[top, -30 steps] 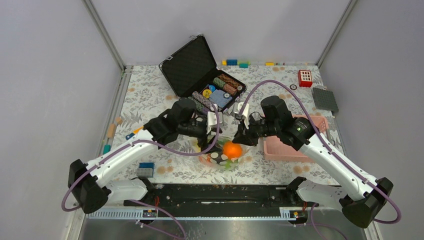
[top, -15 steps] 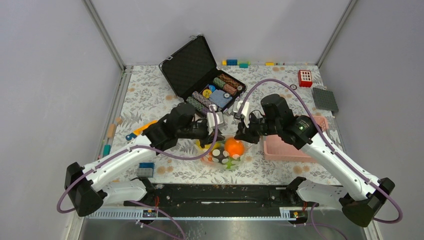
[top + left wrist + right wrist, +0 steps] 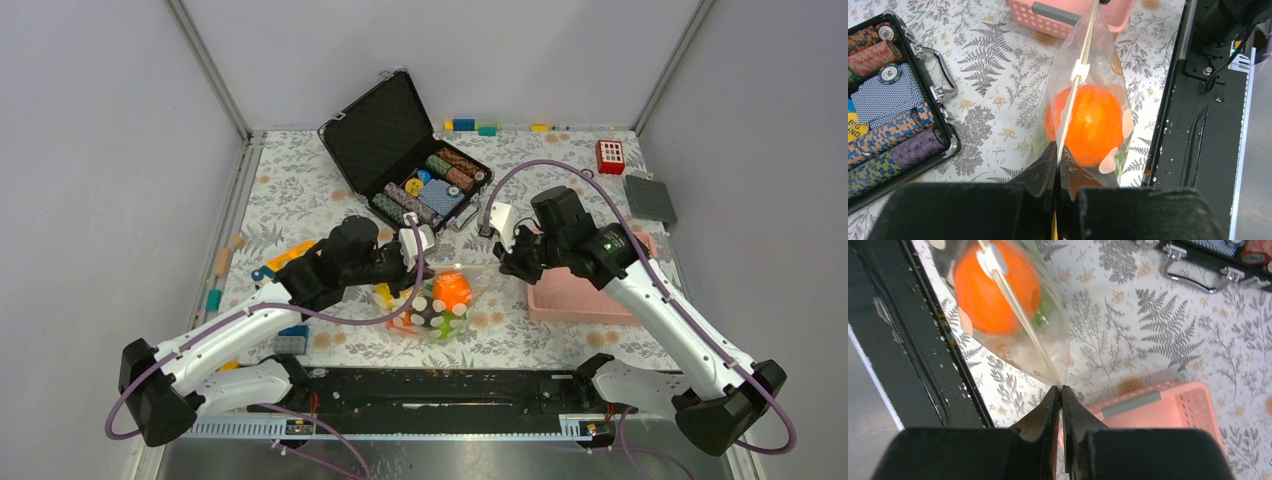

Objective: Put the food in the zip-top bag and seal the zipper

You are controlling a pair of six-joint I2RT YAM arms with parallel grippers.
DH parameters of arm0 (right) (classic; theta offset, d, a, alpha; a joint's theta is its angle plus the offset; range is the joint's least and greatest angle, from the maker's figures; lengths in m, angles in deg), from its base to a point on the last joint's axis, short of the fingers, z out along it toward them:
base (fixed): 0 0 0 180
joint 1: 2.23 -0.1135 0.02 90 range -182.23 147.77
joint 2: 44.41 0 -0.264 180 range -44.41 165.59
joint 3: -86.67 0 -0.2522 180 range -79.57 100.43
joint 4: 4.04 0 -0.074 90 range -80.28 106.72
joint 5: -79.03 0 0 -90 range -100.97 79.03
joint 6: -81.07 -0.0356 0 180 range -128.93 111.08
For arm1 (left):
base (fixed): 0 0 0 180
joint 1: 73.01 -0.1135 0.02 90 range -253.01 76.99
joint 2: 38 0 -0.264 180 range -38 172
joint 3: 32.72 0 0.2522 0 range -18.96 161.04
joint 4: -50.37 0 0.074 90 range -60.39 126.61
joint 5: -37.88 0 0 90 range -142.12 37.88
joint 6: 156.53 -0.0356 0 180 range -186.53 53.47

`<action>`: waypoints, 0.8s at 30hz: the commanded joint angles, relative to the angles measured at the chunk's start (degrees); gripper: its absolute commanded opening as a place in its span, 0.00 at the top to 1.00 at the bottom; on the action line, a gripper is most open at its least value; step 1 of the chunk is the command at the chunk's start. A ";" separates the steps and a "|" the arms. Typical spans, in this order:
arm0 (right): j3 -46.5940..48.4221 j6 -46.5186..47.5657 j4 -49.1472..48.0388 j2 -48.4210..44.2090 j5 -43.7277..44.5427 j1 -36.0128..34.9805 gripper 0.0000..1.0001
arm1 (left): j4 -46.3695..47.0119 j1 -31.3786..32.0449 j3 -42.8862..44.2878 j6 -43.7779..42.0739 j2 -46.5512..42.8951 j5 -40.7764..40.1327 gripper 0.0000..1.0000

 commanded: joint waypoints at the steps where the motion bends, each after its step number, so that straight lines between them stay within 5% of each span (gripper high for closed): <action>1: -0.27 5.00 9.97 -0.79 6.38 4.22 0.92 | -0.48 -0.78 0.09 -0.38 -2.15 -4.64 1.00; 7: 0.68 9.50 8.25 -0.67 -7.52 4.82 0.90 | -0.62 -0.77 0.48 -0.88 -2.48 0.52 1.00; 14: 0.03 11.90 -0.93 -1.55 -19.14 3.54 0.59 | -0.02 -0.77 1.25 1.00 -2.87 4.82 1.00; 24: 3.80 11.96 -9.10 5.13 -13.88 -8.19 0.46 | 0.85 -0.40 0.52 2.78 -3.07 4.52 1.00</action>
